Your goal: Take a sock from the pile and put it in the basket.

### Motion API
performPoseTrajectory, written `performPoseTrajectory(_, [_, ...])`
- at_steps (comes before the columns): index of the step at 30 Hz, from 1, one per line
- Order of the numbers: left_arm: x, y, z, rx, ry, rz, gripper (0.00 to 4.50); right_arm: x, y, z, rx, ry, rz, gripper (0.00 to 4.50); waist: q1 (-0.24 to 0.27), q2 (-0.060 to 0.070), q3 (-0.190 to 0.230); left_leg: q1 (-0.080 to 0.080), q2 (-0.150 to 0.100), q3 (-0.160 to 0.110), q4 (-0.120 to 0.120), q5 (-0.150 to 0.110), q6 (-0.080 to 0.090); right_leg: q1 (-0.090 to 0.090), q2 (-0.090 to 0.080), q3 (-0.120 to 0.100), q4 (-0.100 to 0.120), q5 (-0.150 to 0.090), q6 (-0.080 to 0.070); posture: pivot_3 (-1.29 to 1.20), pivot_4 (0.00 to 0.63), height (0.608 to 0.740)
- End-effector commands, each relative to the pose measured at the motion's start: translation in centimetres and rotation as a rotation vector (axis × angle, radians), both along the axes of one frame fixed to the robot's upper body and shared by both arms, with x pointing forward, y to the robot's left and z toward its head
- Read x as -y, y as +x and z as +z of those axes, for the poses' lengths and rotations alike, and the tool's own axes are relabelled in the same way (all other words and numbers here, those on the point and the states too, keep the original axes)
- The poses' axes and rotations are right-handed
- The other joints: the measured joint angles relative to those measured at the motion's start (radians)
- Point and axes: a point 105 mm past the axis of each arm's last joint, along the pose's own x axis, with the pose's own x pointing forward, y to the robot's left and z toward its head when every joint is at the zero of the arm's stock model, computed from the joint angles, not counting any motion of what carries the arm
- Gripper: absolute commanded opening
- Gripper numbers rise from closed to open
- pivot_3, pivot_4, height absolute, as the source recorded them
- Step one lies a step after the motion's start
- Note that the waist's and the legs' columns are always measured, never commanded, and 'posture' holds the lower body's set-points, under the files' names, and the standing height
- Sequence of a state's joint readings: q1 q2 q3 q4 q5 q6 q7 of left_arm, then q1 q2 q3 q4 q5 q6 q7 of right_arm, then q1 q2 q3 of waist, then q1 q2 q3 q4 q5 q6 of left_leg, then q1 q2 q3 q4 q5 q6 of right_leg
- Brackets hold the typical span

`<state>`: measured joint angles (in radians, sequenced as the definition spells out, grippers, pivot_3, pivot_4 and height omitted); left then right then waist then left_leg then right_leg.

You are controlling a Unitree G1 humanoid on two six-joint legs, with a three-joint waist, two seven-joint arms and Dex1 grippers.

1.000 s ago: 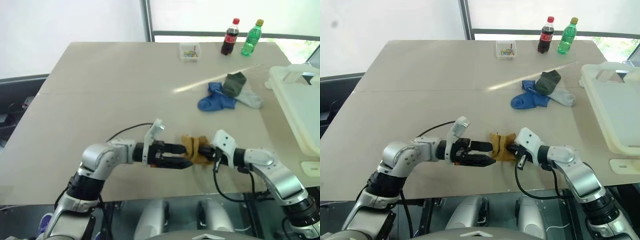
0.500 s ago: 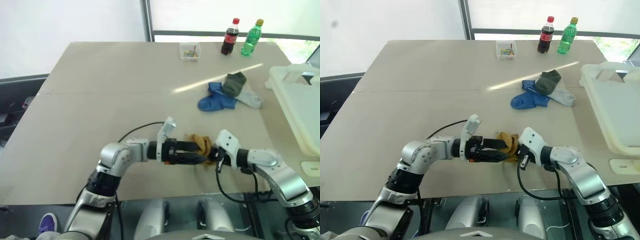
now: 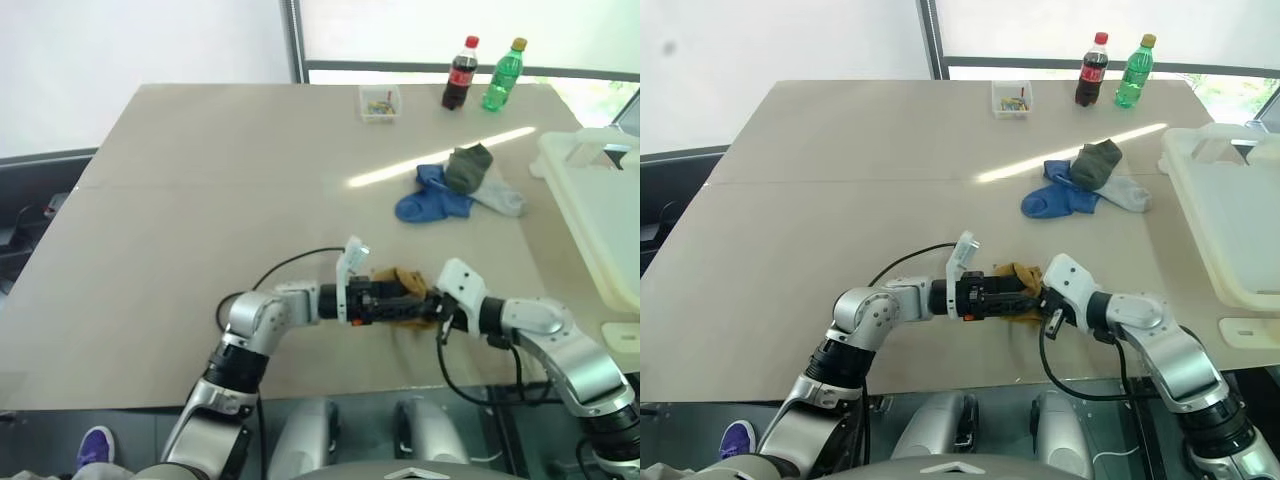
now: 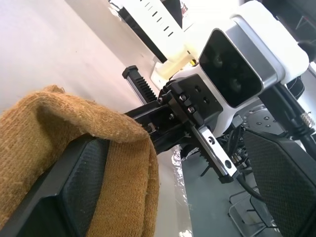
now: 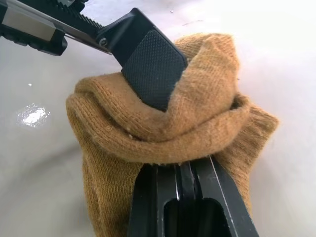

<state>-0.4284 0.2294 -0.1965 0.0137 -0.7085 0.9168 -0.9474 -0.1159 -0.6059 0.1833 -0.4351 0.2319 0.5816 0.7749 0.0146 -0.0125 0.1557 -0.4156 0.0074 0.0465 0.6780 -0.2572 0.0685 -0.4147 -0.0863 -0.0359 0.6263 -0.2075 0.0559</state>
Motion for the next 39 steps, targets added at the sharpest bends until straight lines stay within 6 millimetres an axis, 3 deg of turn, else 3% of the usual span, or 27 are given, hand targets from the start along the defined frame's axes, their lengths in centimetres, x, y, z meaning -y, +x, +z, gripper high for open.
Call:
performPoseTrajectory(1, [0.2,0.1,0.2,0.013,-0.007,-0.007,4.50,-0.2,-0.2,2.2,0.074,0.041,0.011,0.04,0.000,0.000,0.000,0.000,0.000,0.000,0.000,0.000,0.000,0.000,0.000,0.000,0.000,0.000,0.000,0.00,0.150,0.732])
performPoseTrajectory(9, [0.6,0.2,0.1,0.024,-0.005,-0.011,4.50,1.2,-1.1,2.8,0.075,0.030,-0.021,0.04,0.001,0.000,0.000,0.000,0.000,0.000,0.000,0.000,0.000,0.000,0.000,0.000,0.000,0.000,0.000,0.00,0.150,0.732])
performPoseTrajectory(15, [1.2,0.4,-1.3,0.014,0.055,-0.025,4.50,2.6,-2.9,3.5,0.052,0.023,-0.039,0.04,0.002,0.000,0.000,0.000,0.000,0.000,0.000,0.000,0.000,0.000,0.000,0.000,0.000,0.000,0.000,0.00,0.150,0.732])
performPoseTrajectory(21, [1.3,0.1,-2.9,0.027,0.148,-0.068,4.50,1.4,-1.4,3.9,0.092,0.067,-0.109,0.04,0.002,0.000,-0.001,0.001,0.000,-0.001,0.002,0.000,0.001,0.002,0.000,0.000,0.000,0.000,0.000,0.00,0.150,0.732])
performPoseTrajectory(28, [0.8,0.0,-1.9,0.112,0.110,-0.086,4.50,-0.6,0.7,3.4,0.089,0.121,-0.121,0.04,0.000,0.000,-0.001,0.000,0.000,-0.001,0.003,-0.001,0.002,0.002,-0.001,-0.001,0.000,0.000,0.000,0.00,0.150,0.732])
performPoseTrajectory(32, [0.2,-0.2,-0.8,0.148,0.067,-0.081,4.50,-0.2,1.6,1.3,0.054,0.065,-0.154,0.04,0.000,0.000,0.000,0.000,0.000,-0.001,0.003,-0.001,0.002,0.002,-0.001,-0.001,0.000,0.000,0.000,0.00,0.150,0.732])
performPoseTrajectory(39, [-1.9,-0.4,0.3,0.221,0.048,-0.037,4.50,0.7,0.7,-0.1,0.009,0.033,-0.136,0.04,-0.001,0.001,0.000,0.000,0.001,-0.001,0.003,-0.001,0.002,0.001,-0.001,-0.001,0.000,0.000,0.000,0.00,0.150,0.732])
